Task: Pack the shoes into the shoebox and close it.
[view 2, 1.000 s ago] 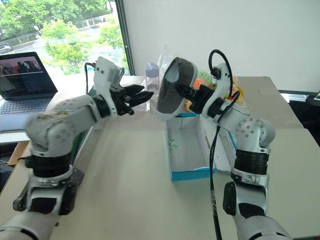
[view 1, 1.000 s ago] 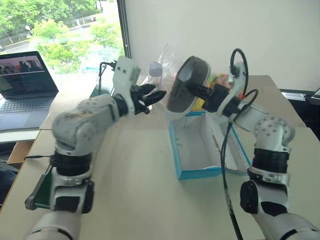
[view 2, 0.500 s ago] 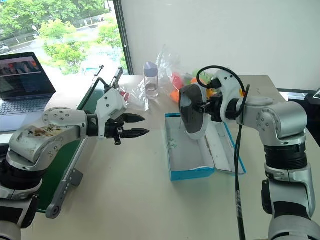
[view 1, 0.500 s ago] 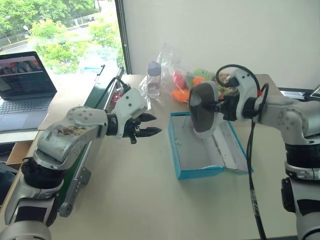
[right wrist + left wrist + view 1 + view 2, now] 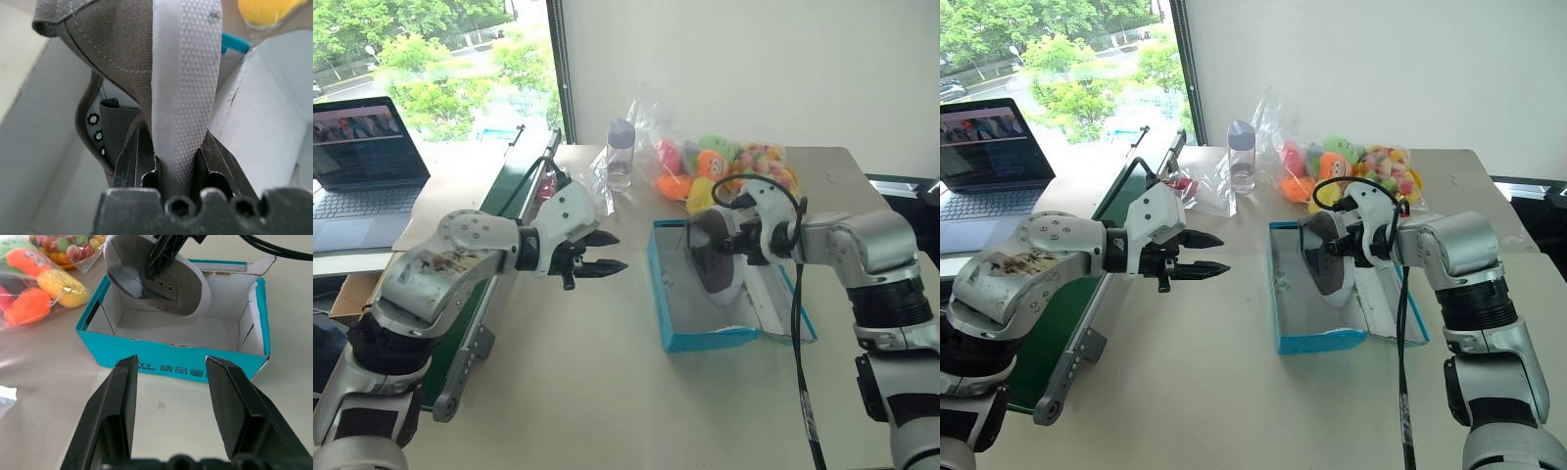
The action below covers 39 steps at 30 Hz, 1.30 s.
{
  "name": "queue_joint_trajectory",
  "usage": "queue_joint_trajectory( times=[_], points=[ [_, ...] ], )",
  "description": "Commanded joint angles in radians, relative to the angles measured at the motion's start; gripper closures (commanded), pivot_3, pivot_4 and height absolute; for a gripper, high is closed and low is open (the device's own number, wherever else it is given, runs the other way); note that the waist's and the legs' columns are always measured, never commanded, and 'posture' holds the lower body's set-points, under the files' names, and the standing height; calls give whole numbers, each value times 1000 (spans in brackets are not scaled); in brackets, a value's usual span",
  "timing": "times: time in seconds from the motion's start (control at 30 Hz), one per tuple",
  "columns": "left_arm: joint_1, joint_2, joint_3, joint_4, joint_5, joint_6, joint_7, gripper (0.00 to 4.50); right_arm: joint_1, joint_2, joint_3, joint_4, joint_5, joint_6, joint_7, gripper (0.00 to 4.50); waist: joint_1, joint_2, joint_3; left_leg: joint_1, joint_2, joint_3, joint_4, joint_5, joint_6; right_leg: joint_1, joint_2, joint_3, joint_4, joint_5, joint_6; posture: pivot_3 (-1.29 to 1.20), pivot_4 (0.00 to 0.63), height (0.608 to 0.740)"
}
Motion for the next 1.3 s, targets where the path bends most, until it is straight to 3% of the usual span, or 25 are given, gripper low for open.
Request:
queue_joint_trajectory(
  times=[0.03, 0.3, 0.4, 0.5, 0.57, 1.0, 1.07, 1.3],
  points=[
    [-43, 16, 19, -16, -6, -14, -32, 2189, 3, -4, 8, 31, -39, -15, 18, 4167, 0, 0, 0, 0, 0, 0, 0, 0, 0, 0, 0, 0, 0, 0, 0, 0, 150, 740],
    [-62, 17, 17, -12, -6, -3, -57, 2189, 20, 17, 54, 91, -109, -41, 41, 4167, 0, 0, 0, 1, 0, 0, 1, 0, 0, 2, 1, 0, 0, 0, 0, 0, 150, 740],
    [-71, 4, 31, -6, -30, 25, -56, 1600, 26, 27, 62, 94, -127, -46, 46, 4167, 0, 0, 0, 4, 0, 0, 1, 0, 0, 5, 0, 0, 0, 0, 1, 0, 150, 740],
    [-72, 14, 34, -20, -46, 38, -68, 455, 32, 38, 68, 92, -140, -41, 51, 4167, 0, 0, 0, 8, 0, -1, 1, 0, 0, 8, 0, 0, 0, 0, 1, 0, 150, 740],
    [-73, 18, 34, -25, -52, 41, -69, 19, 34, 42, 73, 92, -149, -39, 55, 4167, 0, 0, 0, 8, 0, -1, 1, 0, 0, 9, 0, 0, 0, 0, 1, 0, 150, 740],
    [-74, 16, 22, -47, -43, 39, -65, 19, 45, 58, 120, 87, -193, -33, 96, 4167, 3, -4, -2, 11, 0, -1, 1, 0, 0, 11, 0, 0, 0, 0, 1, 0, 150, 740],
    [-75, 13, 21, -47, -43, 39, -63, 0, 41, 57, 120, 81, -198, -28, 104, 3155, 4, -4, -2, 12, 0, -1, 1, 0, 0, 11, 0, 0, 0, 0, 1, 0, 150, 740],
    [-82, 8, 13, -35, -32, 30, -65, 0, 9, 44, 145, 26, -230, -29, 95, 866, 5, -3, -2, 8, 0, 0, 1, 0, 0, 8, 0, 0, 0, 0, 1, 0, 150, 740]
  ],
)
